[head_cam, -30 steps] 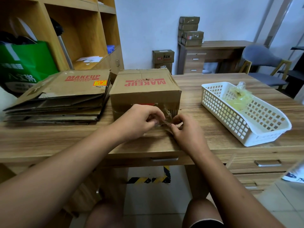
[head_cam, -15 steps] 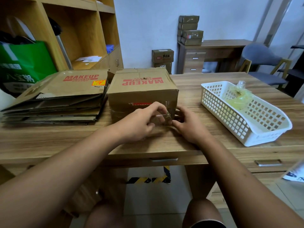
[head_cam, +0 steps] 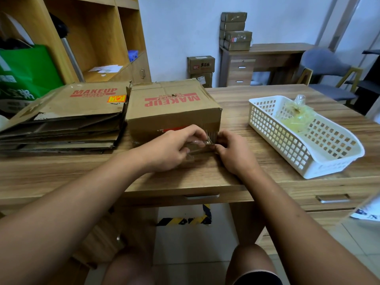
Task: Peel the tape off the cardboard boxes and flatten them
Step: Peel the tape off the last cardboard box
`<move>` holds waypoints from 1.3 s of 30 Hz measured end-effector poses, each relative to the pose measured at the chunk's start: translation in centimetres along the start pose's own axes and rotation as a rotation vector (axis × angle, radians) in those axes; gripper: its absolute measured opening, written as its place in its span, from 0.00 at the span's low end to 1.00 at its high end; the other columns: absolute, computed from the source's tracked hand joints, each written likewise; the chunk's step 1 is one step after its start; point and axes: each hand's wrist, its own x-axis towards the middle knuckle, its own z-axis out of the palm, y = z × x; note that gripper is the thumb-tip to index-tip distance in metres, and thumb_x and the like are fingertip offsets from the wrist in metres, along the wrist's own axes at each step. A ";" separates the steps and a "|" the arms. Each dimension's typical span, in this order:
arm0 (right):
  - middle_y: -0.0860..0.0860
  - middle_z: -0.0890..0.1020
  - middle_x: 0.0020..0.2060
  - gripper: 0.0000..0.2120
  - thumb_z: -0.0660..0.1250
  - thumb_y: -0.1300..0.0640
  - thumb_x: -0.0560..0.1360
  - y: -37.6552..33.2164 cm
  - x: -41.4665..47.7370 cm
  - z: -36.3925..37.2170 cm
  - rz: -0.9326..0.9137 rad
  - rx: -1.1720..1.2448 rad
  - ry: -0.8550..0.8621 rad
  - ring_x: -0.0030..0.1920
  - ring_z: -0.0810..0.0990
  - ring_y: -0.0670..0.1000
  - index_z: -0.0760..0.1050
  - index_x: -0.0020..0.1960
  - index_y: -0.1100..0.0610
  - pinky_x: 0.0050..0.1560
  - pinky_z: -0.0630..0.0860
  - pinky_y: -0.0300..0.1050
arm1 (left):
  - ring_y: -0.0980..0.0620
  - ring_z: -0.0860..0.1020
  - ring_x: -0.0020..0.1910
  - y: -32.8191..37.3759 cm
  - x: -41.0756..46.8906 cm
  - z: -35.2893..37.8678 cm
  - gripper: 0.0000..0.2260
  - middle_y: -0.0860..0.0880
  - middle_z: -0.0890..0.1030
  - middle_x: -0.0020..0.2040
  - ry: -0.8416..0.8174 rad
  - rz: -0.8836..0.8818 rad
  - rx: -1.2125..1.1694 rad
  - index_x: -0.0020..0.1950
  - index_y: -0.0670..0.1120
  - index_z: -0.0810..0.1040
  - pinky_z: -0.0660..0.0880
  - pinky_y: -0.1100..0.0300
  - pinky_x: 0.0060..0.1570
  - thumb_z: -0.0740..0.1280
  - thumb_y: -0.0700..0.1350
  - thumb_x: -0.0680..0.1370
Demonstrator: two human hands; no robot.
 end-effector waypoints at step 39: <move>0.42 0.83 0.58 0.23 0.67 0.69 0.78 0.8 0.1 0.1 -0.122 0.200 -0.093 0.60 0.79 0.37 0.77 0.67 0.49 0.65 0.73 0.35 | 0.50 0.84 0.40 1.8 0.4 -1.4 0.20 0.63 0.76 0.63 -0.213 -0.120 -0.011 0.63 0.55 0.67 0.83 0.54 0.42 0.58 0.32 0.80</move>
